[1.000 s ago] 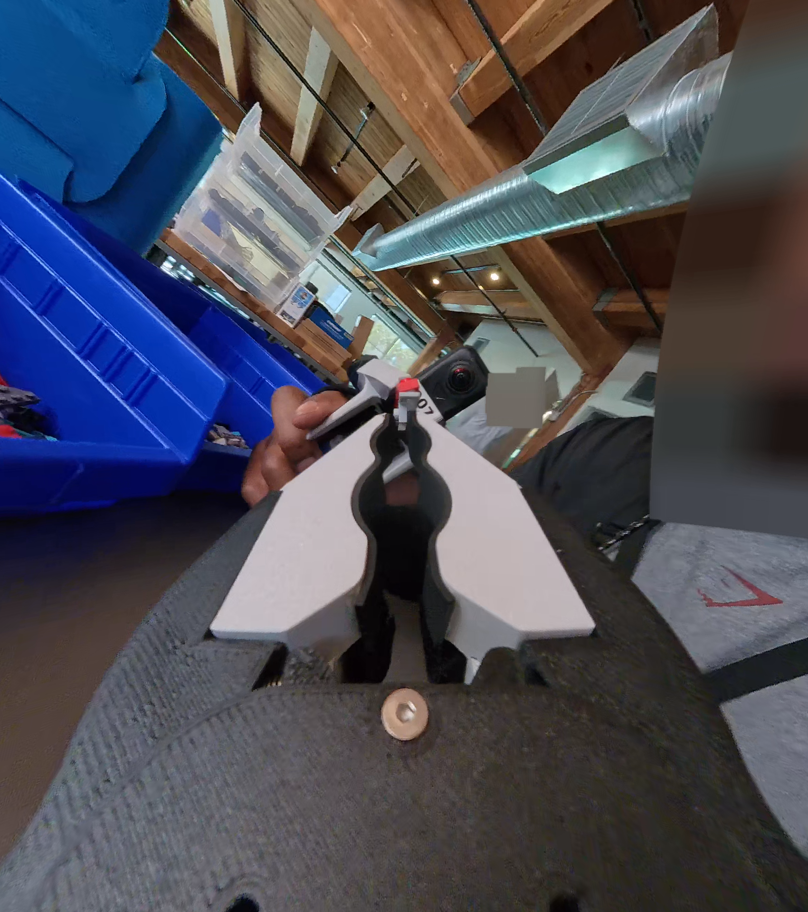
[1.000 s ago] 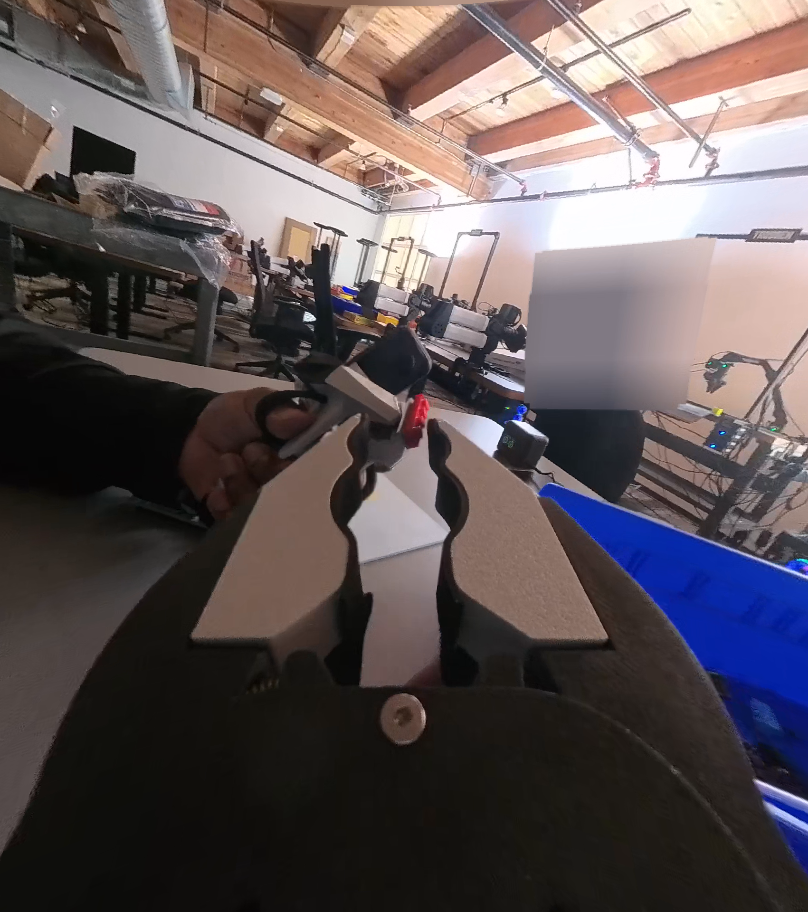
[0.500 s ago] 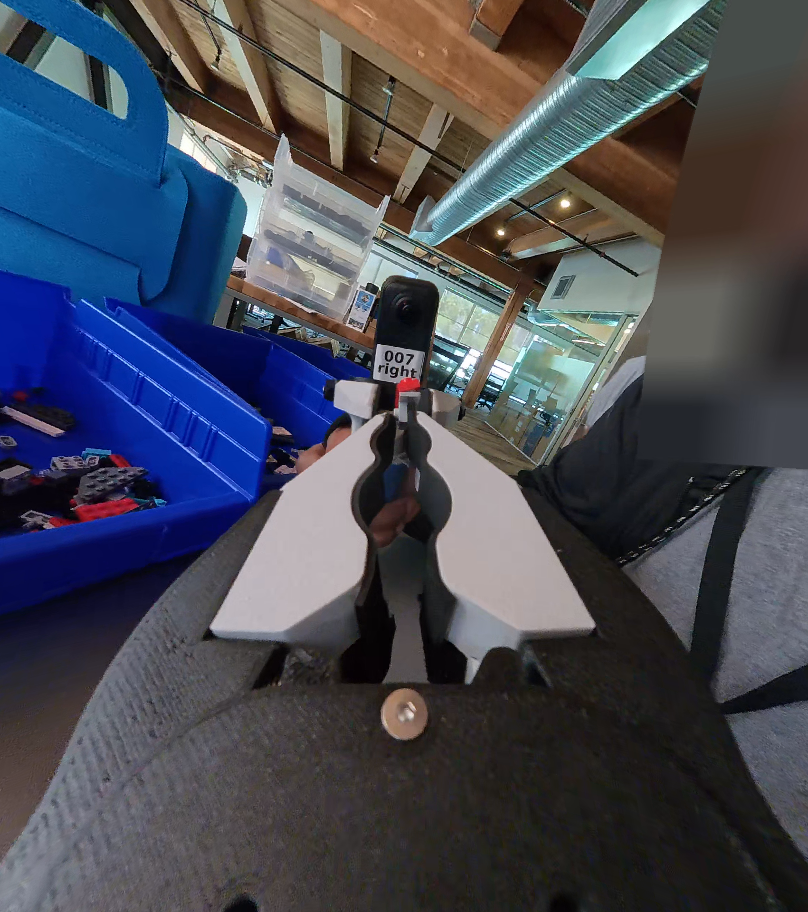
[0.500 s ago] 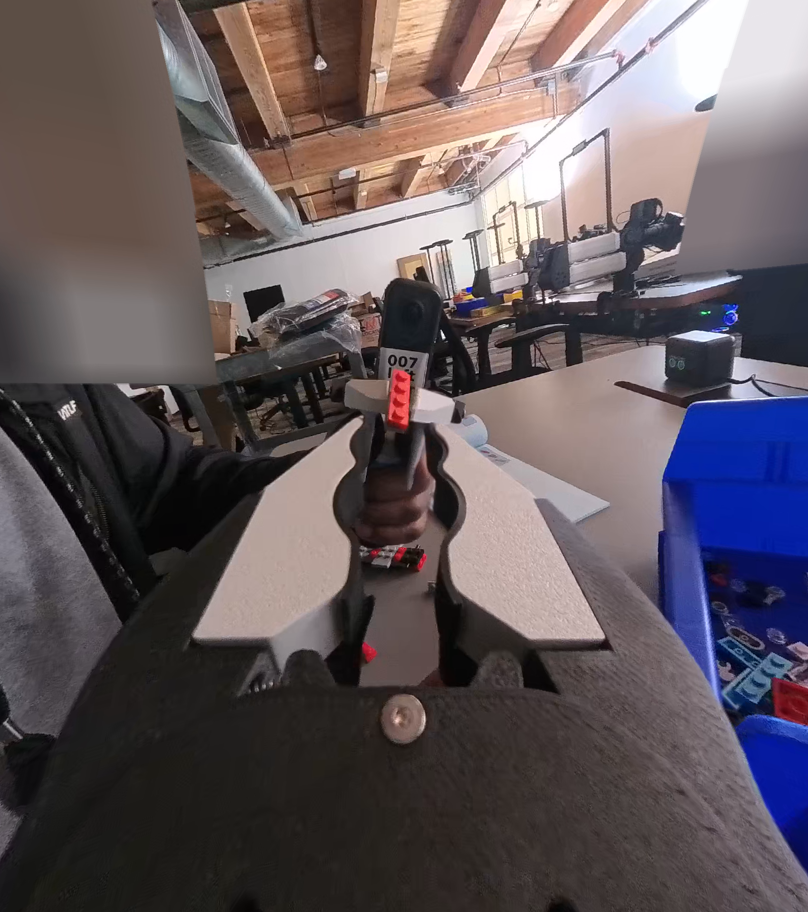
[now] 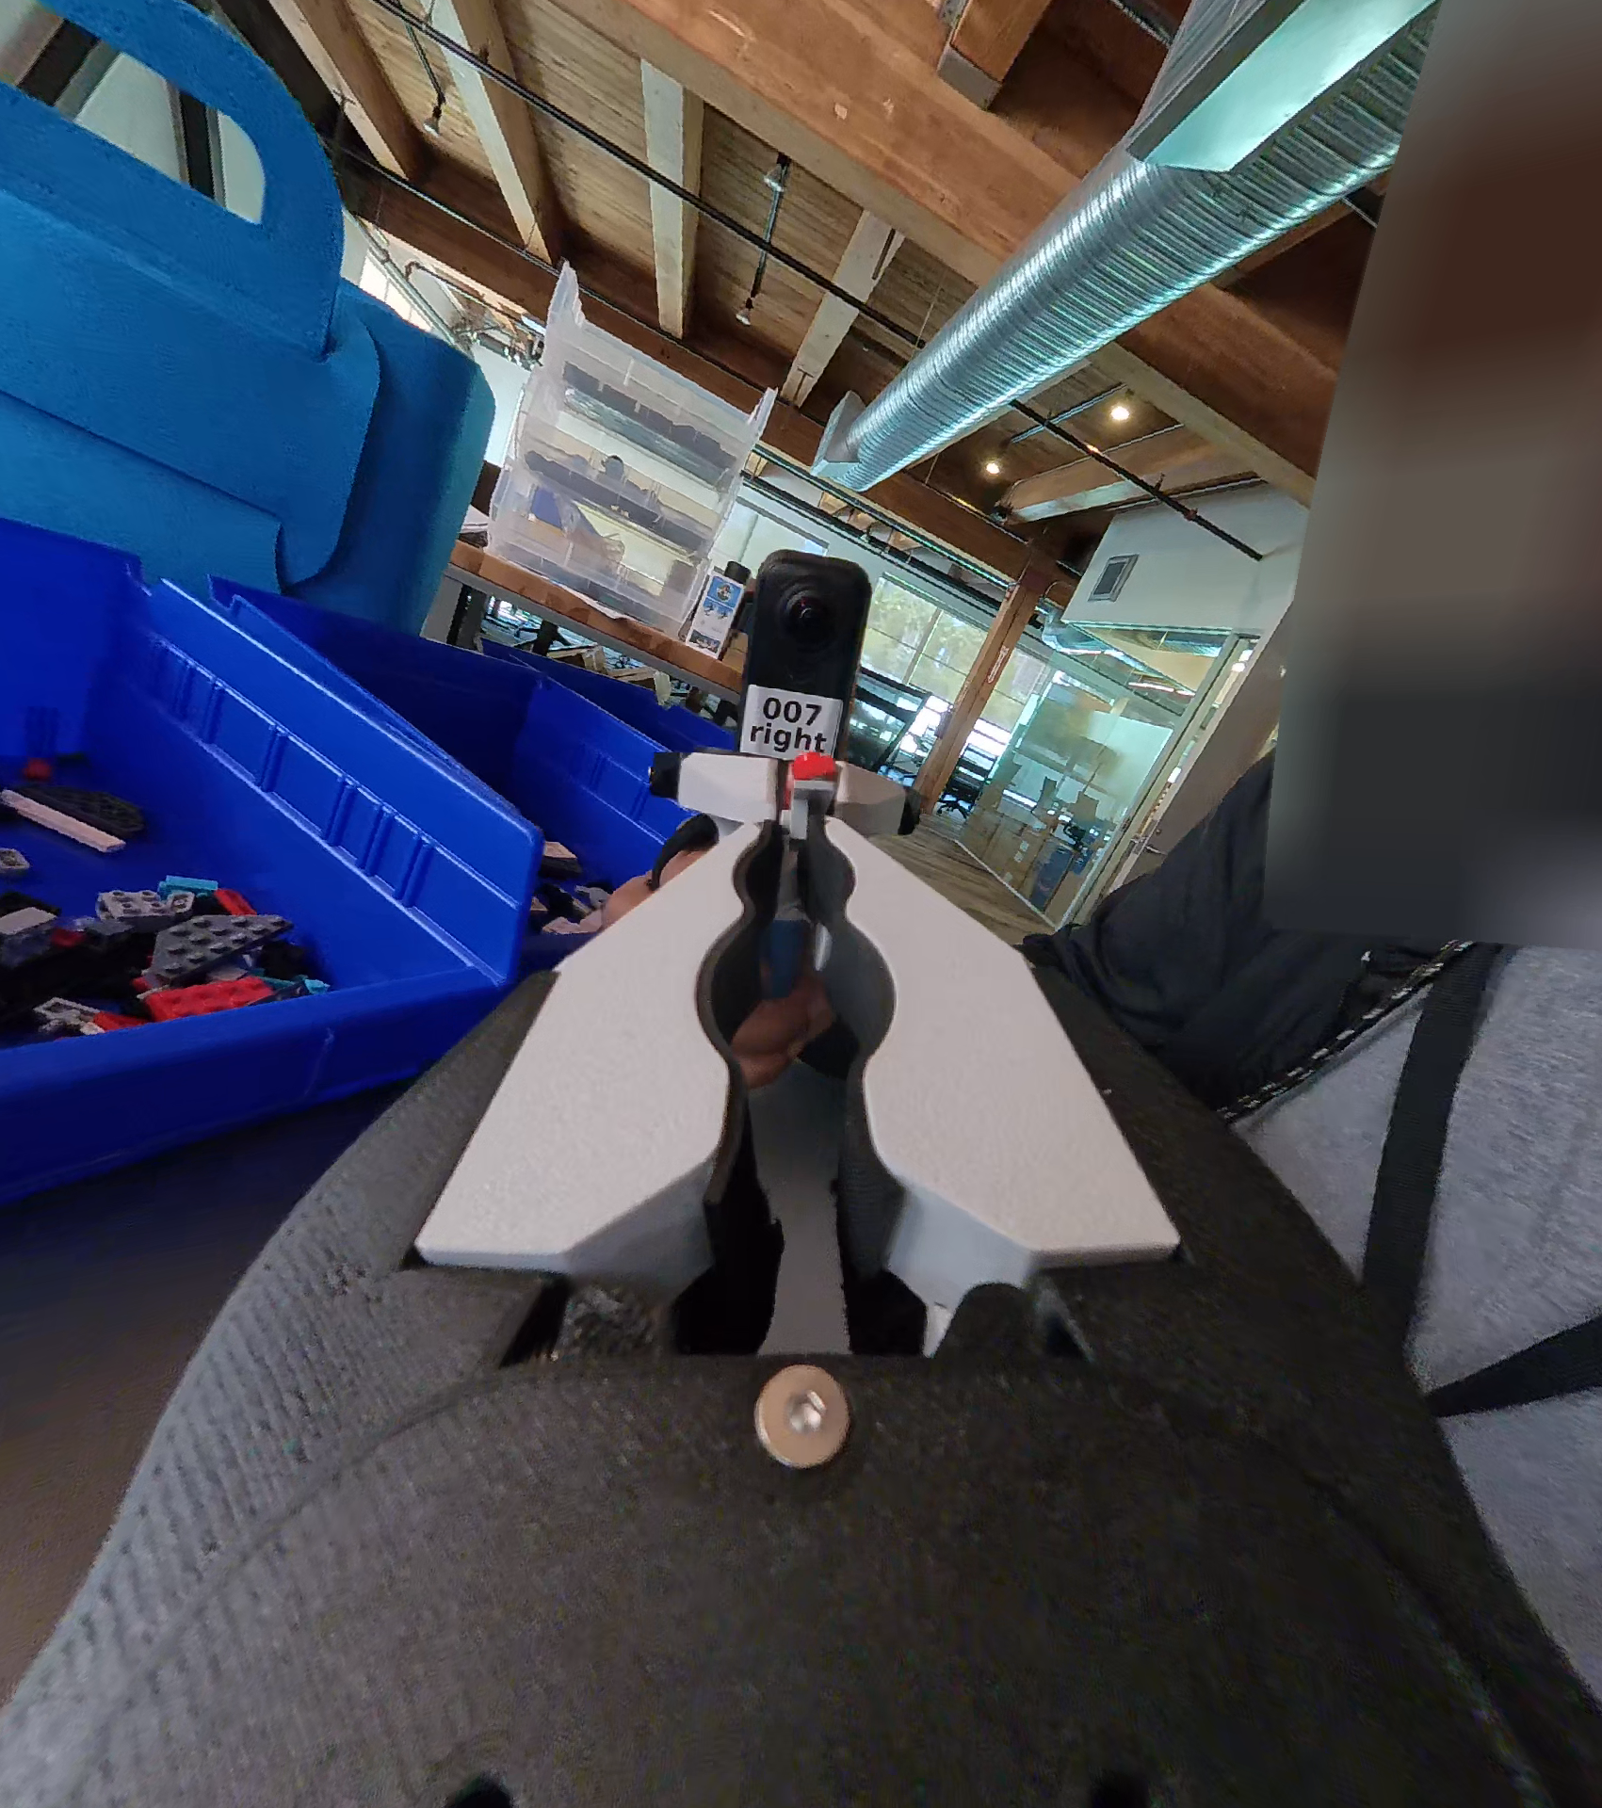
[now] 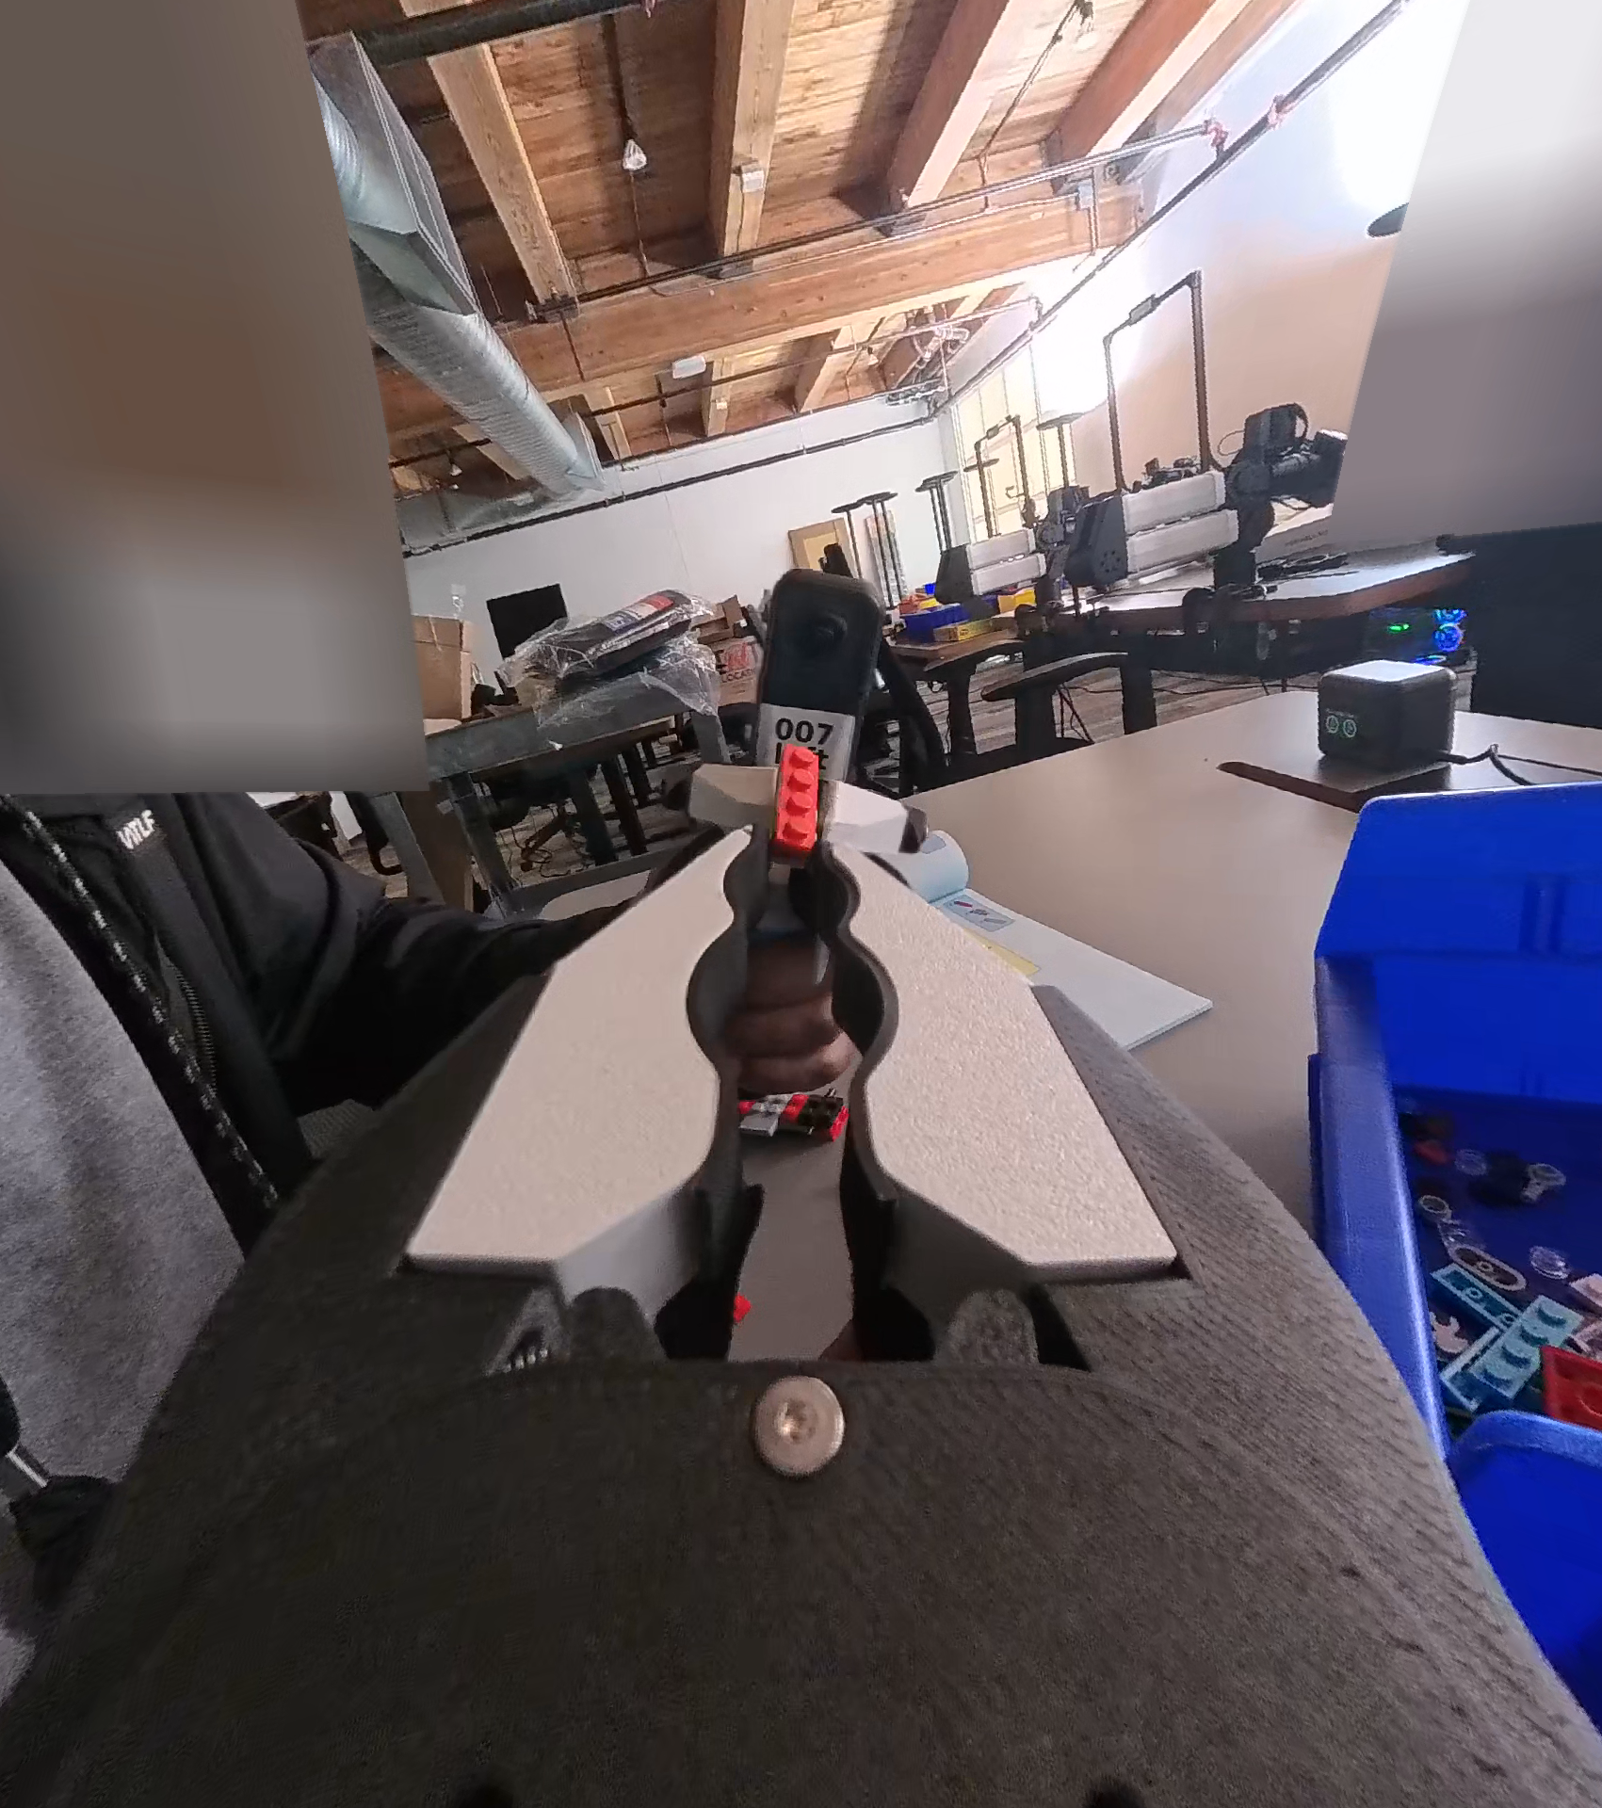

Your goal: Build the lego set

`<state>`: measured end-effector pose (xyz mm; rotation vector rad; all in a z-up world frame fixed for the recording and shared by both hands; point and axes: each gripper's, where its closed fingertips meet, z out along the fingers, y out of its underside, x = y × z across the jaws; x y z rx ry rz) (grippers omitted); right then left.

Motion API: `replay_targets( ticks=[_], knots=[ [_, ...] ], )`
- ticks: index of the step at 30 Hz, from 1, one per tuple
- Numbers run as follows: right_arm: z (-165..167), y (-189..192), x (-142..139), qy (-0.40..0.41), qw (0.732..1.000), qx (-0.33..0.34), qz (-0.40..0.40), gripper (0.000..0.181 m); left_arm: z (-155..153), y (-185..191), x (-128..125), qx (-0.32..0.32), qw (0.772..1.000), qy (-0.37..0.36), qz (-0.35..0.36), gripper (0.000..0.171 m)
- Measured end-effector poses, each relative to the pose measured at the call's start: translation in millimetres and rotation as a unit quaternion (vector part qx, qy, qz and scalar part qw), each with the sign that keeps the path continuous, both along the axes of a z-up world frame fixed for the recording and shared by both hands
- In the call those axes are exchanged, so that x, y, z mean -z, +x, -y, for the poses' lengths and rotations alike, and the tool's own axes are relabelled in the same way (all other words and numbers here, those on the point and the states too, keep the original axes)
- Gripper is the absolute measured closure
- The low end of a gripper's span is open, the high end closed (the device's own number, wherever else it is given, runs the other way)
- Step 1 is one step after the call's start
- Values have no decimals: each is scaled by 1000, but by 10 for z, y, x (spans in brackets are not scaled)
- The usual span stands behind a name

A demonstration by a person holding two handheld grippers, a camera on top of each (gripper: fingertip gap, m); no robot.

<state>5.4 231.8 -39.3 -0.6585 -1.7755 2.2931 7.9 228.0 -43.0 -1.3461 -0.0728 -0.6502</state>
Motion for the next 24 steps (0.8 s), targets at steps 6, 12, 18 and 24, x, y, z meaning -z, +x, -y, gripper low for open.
replay_targets(
  ticks=[6, 12, 18, 24],
  knots=[
    [15, 1, 8, 1, 1000, 2, -4, 172, -17, 18, 23, 3, 1000, -8, 0, 166],
    [21, -2, 10, -4, 1000, -1, 0, 172, -15, 9, 22, 1, 1000, -6, 2, 168],
    [18, -5, 5, -11, 1000, -2, 2, 172, -23, 14, 25, 3, 1000, -7, 8, 167],
    [12, -19, 13, -15, 1000, -1, 5, 172, -30, 9, 34, 2, 1000, -12, 10, 165]
  ],
)
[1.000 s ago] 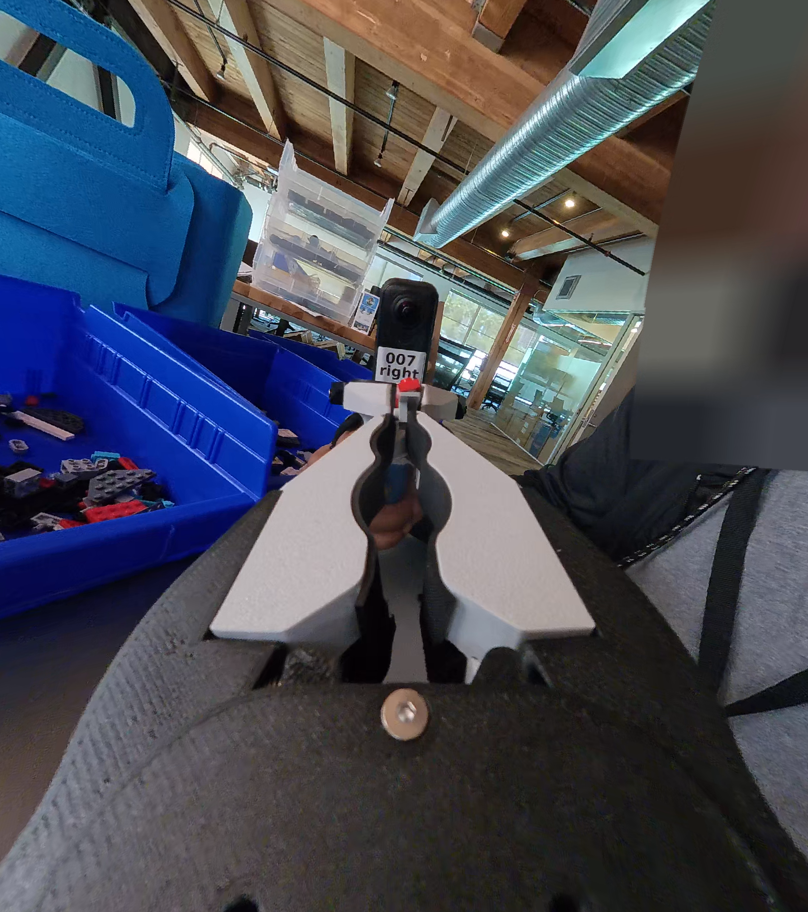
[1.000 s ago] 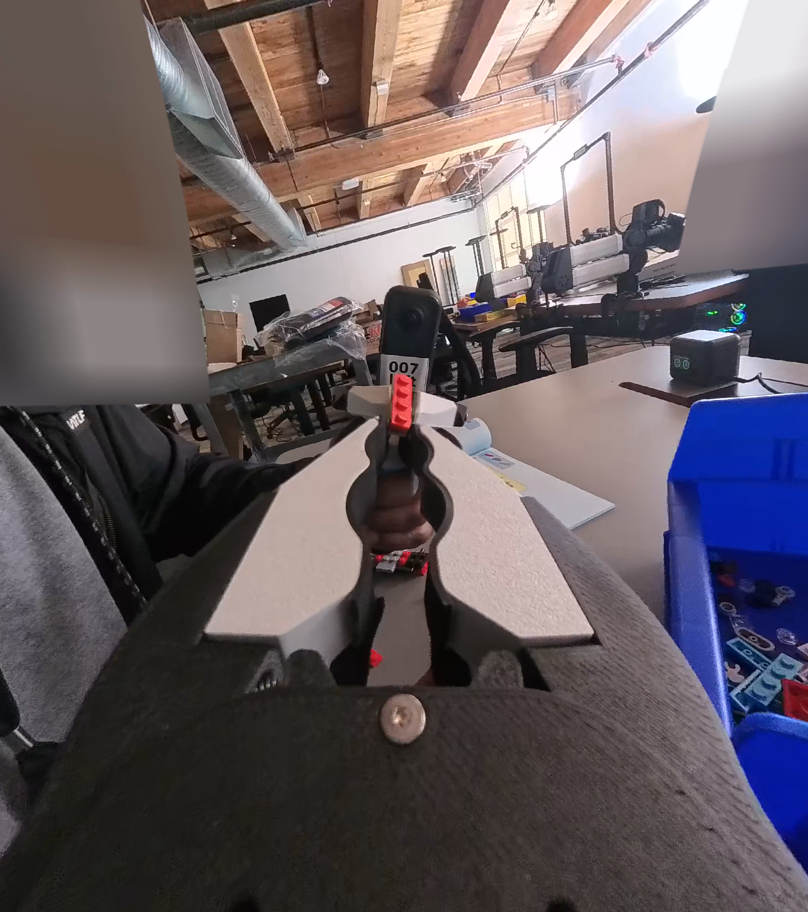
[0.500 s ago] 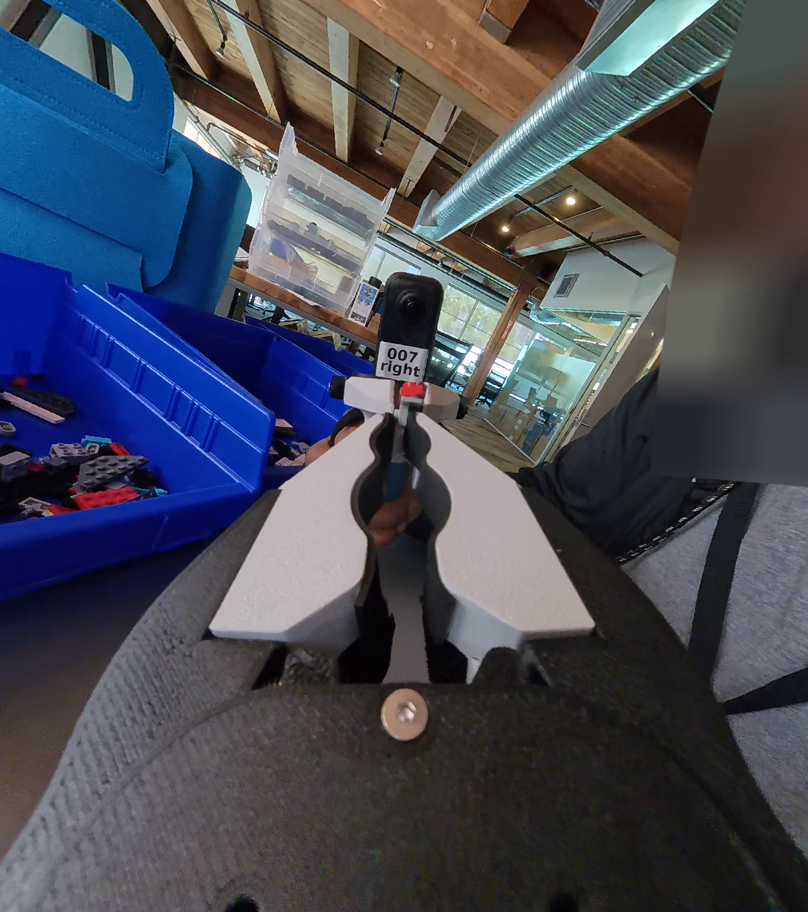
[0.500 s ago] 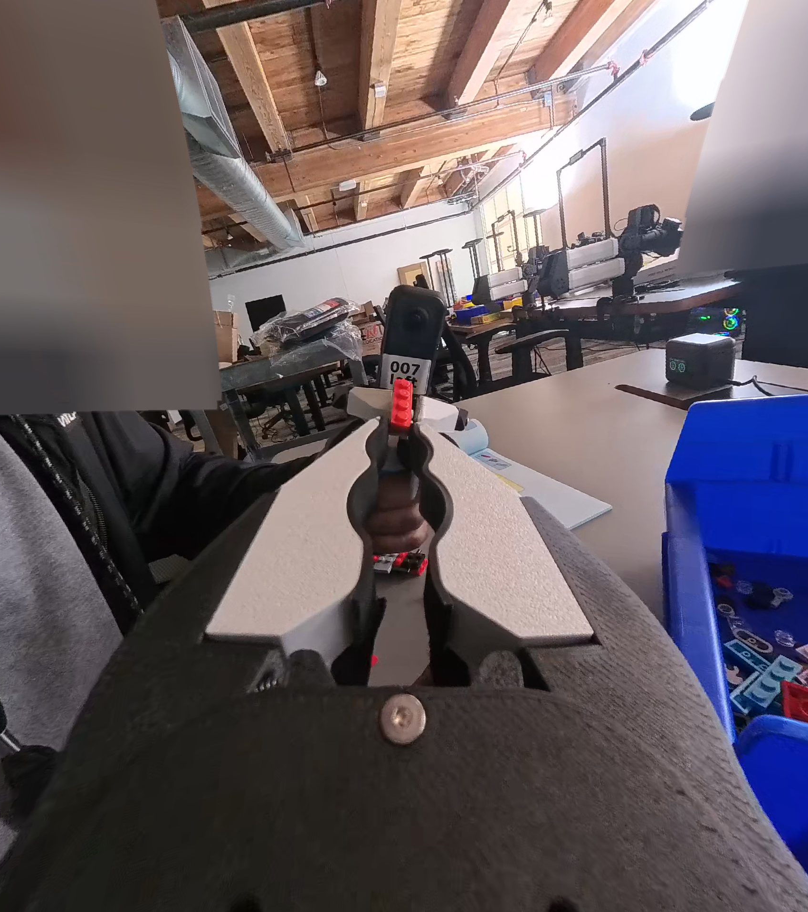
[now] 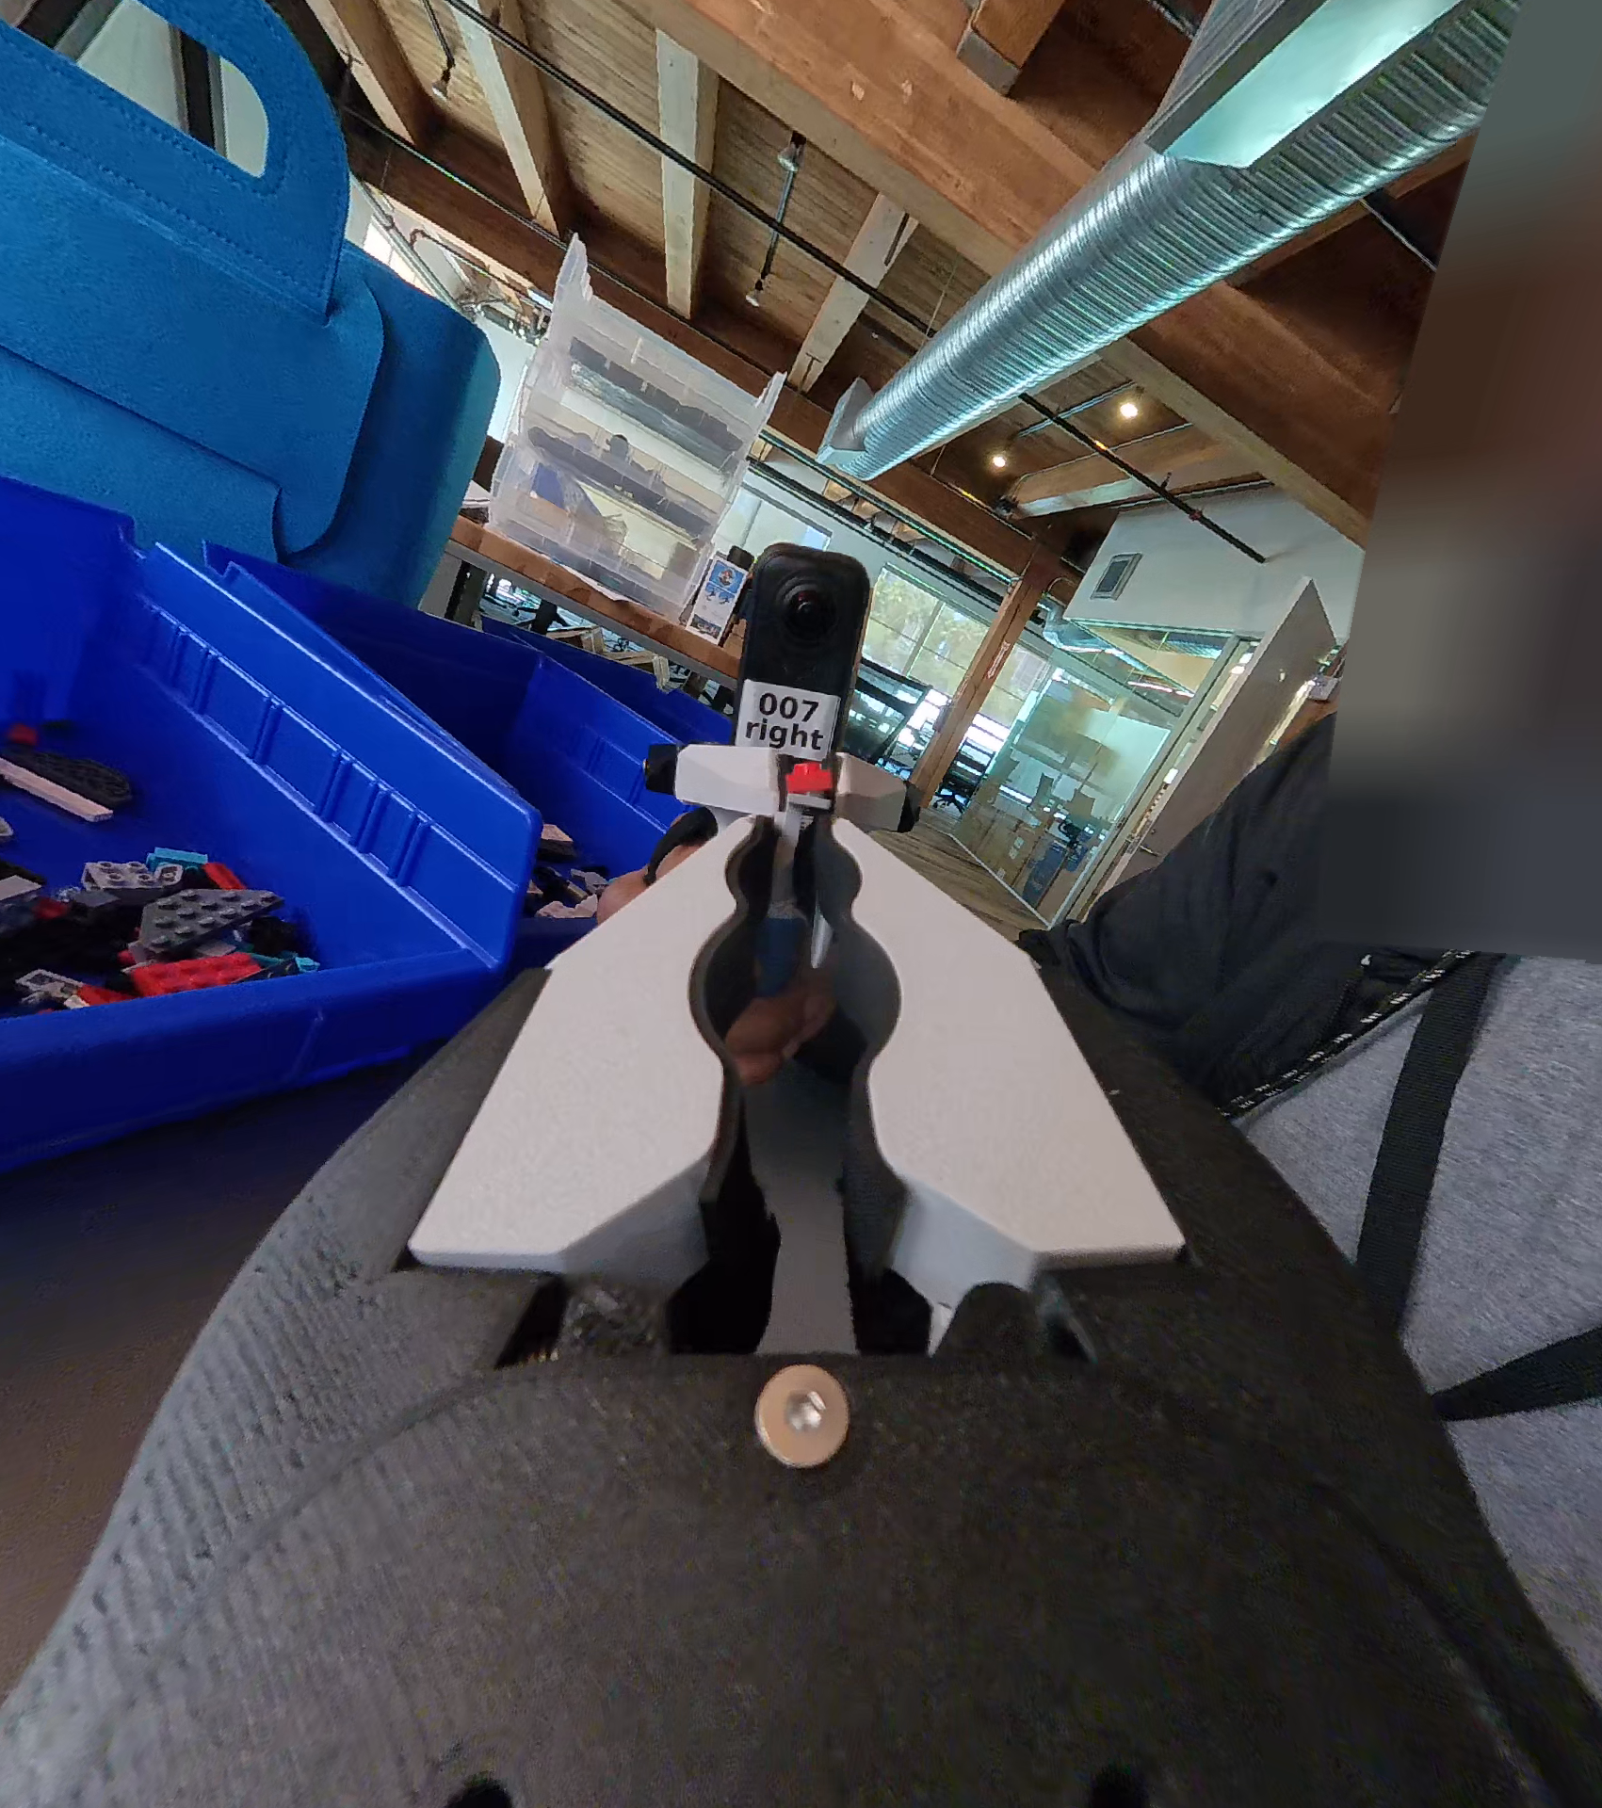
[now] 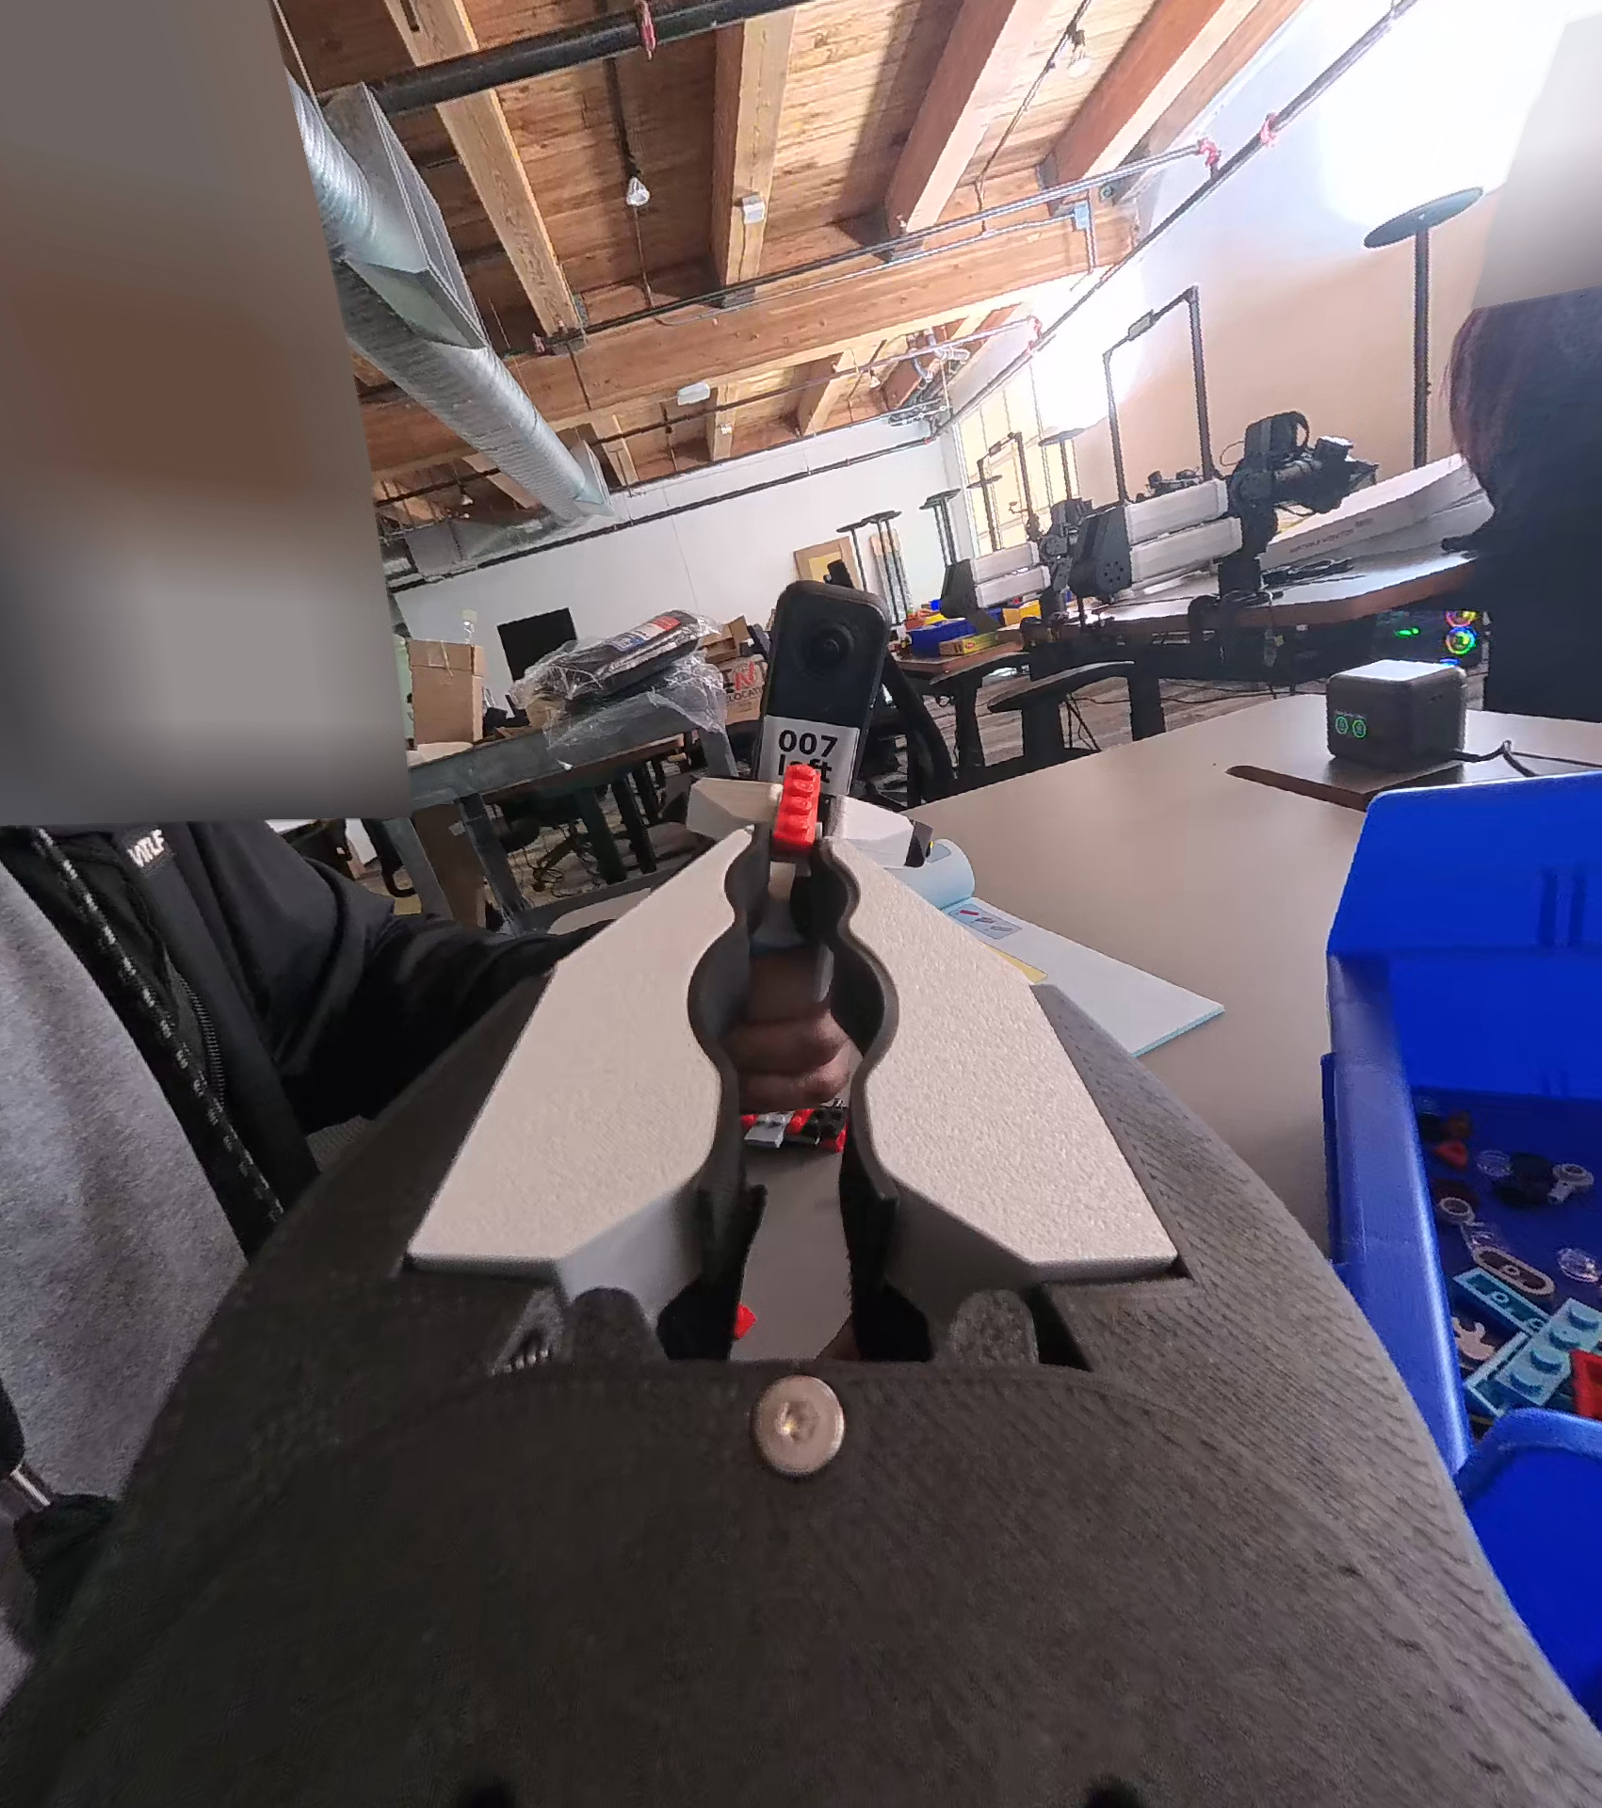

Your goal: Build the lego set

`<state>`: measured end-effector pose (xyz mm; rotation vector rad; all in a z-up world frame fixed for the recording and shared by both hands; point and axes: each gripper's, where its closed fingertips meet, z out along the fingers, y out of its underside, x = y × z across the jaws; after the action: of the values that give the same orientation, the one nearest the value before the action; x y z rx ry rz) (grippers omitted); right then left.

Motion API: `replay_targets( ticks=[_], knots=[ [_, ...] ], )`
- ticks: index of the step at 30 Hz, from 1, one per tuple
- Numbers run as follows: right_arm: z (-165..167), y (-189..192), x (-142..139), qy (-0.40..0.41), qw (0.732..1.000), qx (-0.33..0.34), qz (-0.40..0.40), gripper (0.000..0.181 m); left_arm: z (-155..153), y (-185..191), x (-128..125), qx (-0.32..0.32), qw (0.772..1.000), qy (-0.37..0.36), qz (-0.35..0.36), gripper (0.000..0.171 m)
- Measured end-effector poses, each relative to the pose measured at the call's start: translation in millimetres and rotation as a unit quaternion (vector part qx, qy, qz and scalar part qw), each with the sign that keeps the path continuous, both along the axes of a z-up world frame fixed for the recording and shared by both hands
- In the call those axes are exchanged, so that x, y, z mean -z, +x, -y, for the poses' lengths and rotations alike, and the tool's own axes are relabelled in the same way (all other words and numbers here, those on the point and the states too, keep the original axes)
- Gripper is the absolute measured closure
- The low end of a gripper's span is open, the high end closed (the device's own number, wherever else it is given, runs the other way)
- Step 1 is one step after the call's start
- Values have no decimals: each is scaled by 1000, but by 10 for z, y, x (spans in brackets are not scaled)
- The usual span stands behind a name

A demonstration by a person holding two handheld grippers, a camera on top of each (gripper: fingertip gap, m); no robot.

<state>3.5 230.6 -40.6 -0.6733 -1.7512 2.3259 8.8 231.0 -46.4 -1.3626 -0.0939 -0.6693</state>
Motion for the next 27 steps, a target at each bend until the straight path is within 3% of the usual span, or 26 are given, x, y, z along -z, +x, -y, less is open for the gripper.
replay_targets(
  ticks=[6, 12, 16, 21, 27],
  knots=[
    [12, 5, 1, -4, 1000, -4, 1, 172, 7, -1, 4, -2, 1000, -1, -8, 168],
    [7, 7, 20, 10, 1000, -5, 1, 170, 15, -10, 12, -34, 997, -8, -71, 168],
    [-47, 23, 34, 68, 997, 10, -28, 160, 27, -17, 46, -61, 986, -29, -151, 169],
    [-11, 89, 154, 180, 980, 26, -81, 159, -8, 41, 219, -75, 956, -81, -271, 168],
    [19, 137, 217, 200, 976, 11, -87, 166, -28, 127, 285, -56, 951, -87, -292, 168]
  ],
)
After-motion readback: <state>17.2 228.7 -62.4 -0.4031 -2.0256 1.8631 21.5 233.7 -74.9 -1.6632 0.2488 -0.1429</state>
